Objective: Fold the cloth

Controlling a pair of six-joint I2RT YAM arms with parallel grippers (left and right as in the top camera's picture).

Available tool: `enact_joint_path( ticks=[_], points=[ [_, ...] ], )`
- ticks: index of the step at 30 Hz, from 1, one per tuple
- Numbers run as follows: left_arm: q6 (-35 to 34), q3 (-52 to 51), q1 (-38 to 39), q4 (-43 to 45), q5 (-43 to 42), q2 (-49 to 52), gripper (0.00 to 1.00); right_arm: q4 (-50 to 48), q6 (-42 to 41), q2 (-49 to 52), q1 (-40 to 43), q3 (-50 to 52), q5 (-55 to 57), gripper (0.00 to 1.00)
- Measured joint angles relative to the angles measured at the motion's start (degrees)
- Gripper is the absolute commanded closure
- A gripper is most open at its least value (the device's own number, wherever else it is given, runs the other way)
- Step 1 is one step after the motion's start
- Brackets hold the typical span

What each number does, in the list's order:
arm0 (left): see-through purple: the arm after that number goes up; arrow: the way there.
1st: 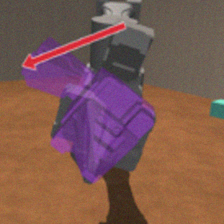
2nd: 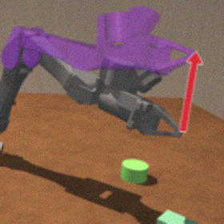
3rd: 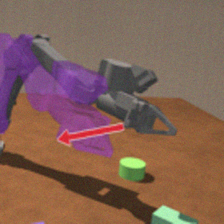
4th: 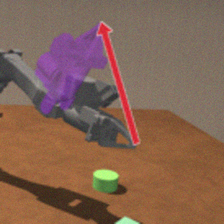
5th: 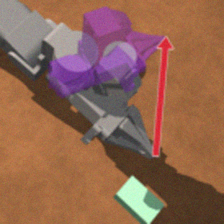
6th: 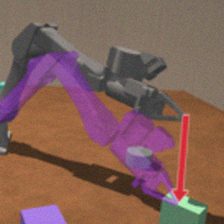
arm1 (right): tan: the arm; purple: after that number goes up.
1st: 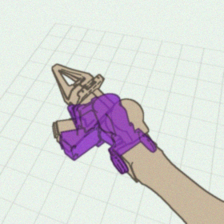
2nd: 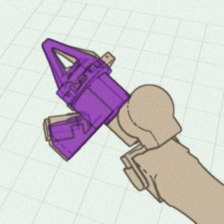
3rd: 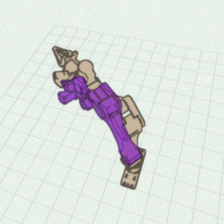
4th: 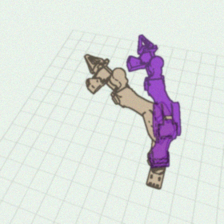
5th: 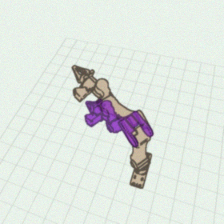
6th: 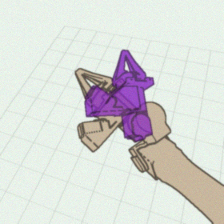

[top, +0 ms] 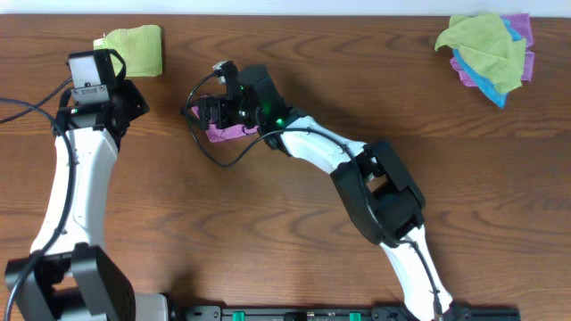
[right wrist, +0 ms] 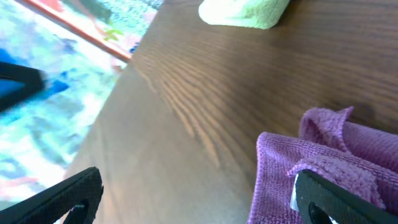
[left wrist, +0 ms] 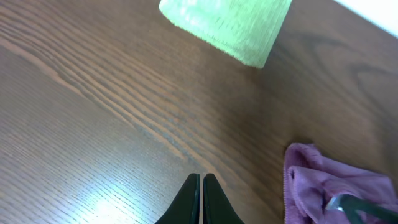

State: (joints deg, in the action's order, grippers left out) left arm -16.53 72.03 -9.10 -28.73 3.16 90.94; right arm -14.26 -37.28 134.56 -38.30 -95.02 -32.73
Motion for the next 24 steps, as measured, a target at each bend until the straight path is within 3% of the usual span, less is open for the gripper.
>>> enact_joint_path(
  ticks=[13, 18, 24],
  points=[
    [0.26, 0.0, 0.0, 0.02, 0.02, 3.19, 0.94, 0.28, -2.23, -0.59, 2.21, -1.46, -10.29, 0.01],
    [0.28, 0.0, 0.0, 0.2, 0.02, 3.19, 0.94, 5.11, -1.22, -3.1, 4.13, -1.6, -11.06, 0.01],
    [0.28, 0.0, 0.0, 0.2, 0.02, 3.19, 0.94, 16.09, 2.14, -5.97, 6.08, -2.03, -11.17, 0.16]
  ],
)
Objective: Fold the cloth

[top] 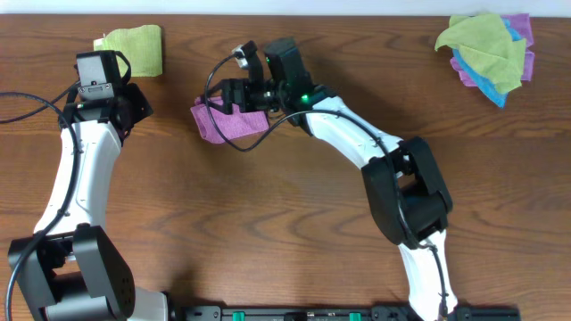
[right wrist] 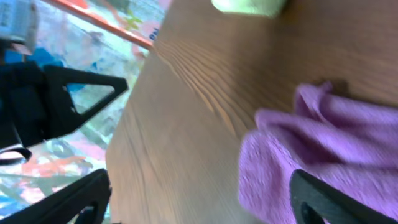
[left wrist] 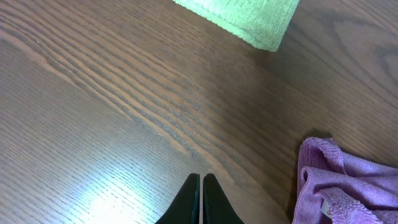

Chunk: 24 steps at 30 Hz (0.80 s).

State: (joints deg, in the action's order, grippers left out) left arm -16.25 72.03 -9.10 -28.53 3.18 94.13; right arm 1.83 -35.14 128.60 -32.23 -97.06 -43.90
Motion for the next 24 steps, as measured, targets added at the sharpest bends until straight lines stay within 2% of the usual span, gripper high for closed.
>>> enact_joint_path(
  ticks=[1, 3, 4, 5, 12, 24],
  points=[
    [0.0, 0.0, 0.0, -0.02, 0.0, 0.0, 0.94, 1.68, 0.9, -0.04, 0.09, -0.02, 0.0, 0.25],
    [0.02, 0.0, 0.0, -0.02, 0.0, 0.0, 0.94, 4.17, 2.69, -0.04, 0.0, -0.02, 0.13, 0.67],
    [0.0, 0.0, 0.0, 0.0, -0.02, 0.0, 0.94, 5.05, 3.3, -0.04, -0.13, 0.0, 0.44, 0.79],
    [0.0, 0.0, 0.0, -0.02, 0.0, 0.0, 0.94, 5.81, 4.04, -0.04, -0.33, 0.0, 1.03, 0.98],
    [0.0, 0.0, 0.0, 0.0, 0.0, 0.0, 0.94, 10.36, 7.72, -0.04, -3.56, -0.02, 8.81, 0.99],
    [0.0, 0.0, 0.0, 0.0, -0.02, 0.09, 0.94, 10.51, 15.17, 0.02, -6.36, -0.02, 23.76, 0.99]
  ],
)
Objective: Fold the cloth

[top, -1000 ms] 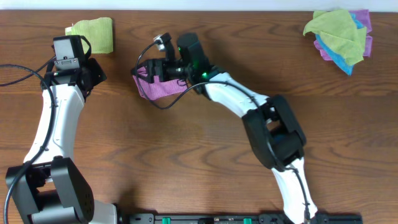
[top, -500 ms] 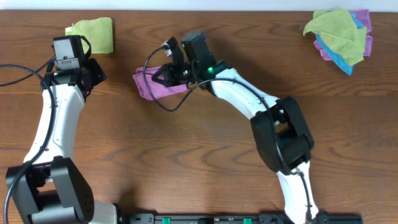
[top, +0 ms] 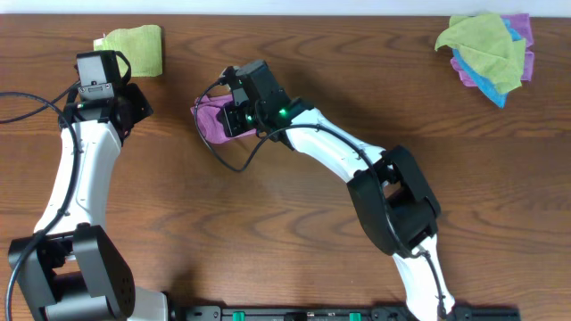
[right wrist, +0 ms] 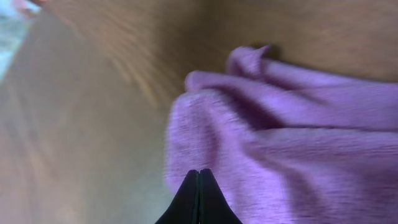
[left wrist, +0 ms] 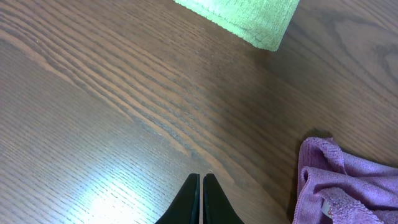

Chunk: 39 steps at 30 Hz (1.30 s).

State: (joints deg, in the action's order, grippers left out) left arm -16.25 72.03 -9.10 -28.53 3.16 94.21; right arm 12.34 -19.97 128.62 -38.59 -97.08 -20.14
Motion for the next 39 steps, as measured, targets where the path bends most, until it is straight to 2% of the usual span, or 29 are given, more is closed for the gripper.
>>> enact_joint_path(
  ticks=[11, 22, 39],
  points=[
    [0.0, 0.0, 0.0, 0.0, -0.02, 0.2, 0.94, -3.37, 4.31, 1.88, 0.04, 0.0, 6.67, 0.99],
    [0.0, 0.0, 0.0, -0.48, -0.24, 0.2, 0.94, -6.01, 4.55, 3.87, 0.04, 0.0, 7.15, 0.99],
    [0.04, -2.69, 0.0, -0.59, -5.05, 0.24, 0.94, -11.89, 3.87, 8.57, 0.02, 0.0, 9.01, 0.99]
  ],
)
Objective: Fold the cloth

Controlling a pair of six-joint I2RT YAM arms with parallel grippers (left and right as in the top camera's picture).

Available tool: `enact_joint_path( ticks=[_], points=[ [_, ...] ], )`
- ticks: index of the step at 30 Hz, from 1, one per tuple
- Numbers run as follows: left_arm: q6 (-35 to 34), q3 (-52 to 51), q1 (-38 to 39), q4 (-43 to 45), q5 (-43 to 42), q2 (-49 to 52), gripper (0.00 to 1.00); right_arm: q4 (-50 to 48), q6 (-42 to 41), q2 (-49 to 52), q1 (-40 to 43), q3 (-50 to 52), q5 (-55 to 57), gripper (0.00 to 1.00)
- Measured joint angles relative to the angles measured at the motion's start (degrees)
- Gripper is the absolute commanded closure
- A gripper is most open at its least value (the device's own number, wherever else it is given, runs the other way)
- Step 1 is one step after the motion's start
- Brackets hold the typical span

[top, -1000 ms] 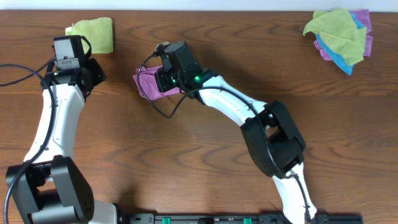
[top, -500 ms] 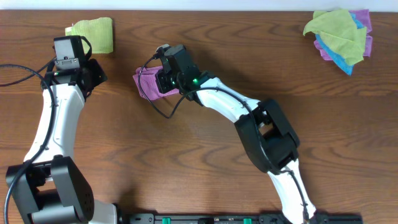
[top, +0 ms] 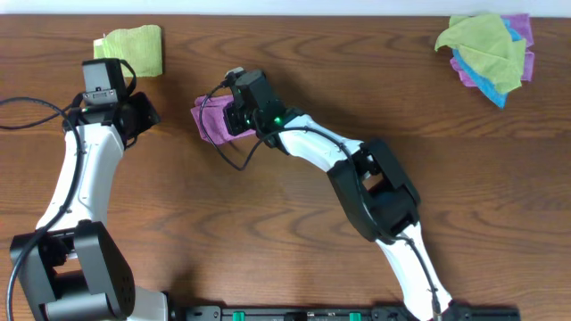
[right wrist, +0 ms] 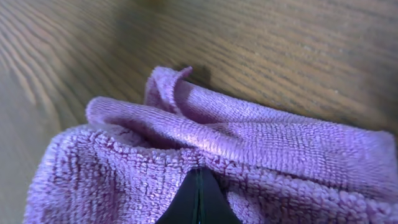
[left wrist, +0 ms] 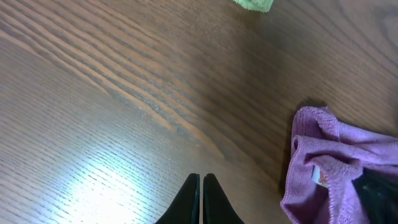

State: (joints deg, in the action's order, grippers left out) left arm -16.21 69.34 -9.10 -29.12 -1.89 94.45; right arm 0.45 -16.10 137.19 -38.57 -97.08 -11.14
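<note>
The purple cloth [top: 210, 123] lies bunched in a folded heap on the wooden table, left of centre. It fills the right wrist view [right wrist: 249, 143] and shows at the right edge of the left wrist view [left wrist: 336, 168]. My right gripper [right wrist: 199, 171] is shut, and its tips press down into the top layer of the cloth; no cloth shows between the fingers. In the overhead view it sits at the cloth's right side [top: 234, 116]. My left gripper [left wrist: 200, 177] is shut and holds nothing, above bare wood just left of the cloth.
A folded green cloth [top: 134, 49] lies at the far left back edge; only its corner [left wrist: 252, 4] shows in the left wrist view. A pile of green, blue and purple cloths [top: 489, 49] sits at the back right corner. Cables trail from both arms.
My left gripper has moved right, closer to the purple cloth, and the green cloth has nearly left its view. My right gripper, still shut, now touches the cloth with its tips.
At first my right gripper was open at the purple cloth's edge. Then, still open, it was at the right side of the cloth, which lay further left. Later it was shut just above the heap, and now it presses into it. My left gripper stayed shut and empty.
</note>
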Motion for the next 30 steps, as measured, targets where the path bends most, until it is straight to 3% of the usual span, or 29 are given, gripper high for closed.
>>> enact_joint_path(
  ticks=[11, 24, 26, 28, 30],
  points=[
    [0.13, -0.07, 1.07, -0.04, -4.09, 0.0, 0.94, -9.4, -1.77, 2.38, 0.0, 0.0, 0.85, 0.99],
    [0.17, -3.74, 3.37, 1.64, -4.63, 0.07, 0.94, -7.91, -3.61, 1.6, 0.02, -3.41, -3.48, 0.97],
    [0.15, -4.66, 3.37, 2.27, -4.7, 0.07, 0.94, -5.84, -2.84, 0.33, 0.13, -3.41, -3.56, 0.71],
    [0.17, -5.29, 3.37, 2.89, -4.81, 0.07, 0.94, -2.99, -1.16, -1.81, 0.33, -3.39, -3.15, 0.63],
    [0.17, -5.86, 3.37, 3.69, -4.85, 0.07, 0.94, 0.7, 1.03, -4.92, 0.79, -3.39, -2.6, 0.34]
  ],
)
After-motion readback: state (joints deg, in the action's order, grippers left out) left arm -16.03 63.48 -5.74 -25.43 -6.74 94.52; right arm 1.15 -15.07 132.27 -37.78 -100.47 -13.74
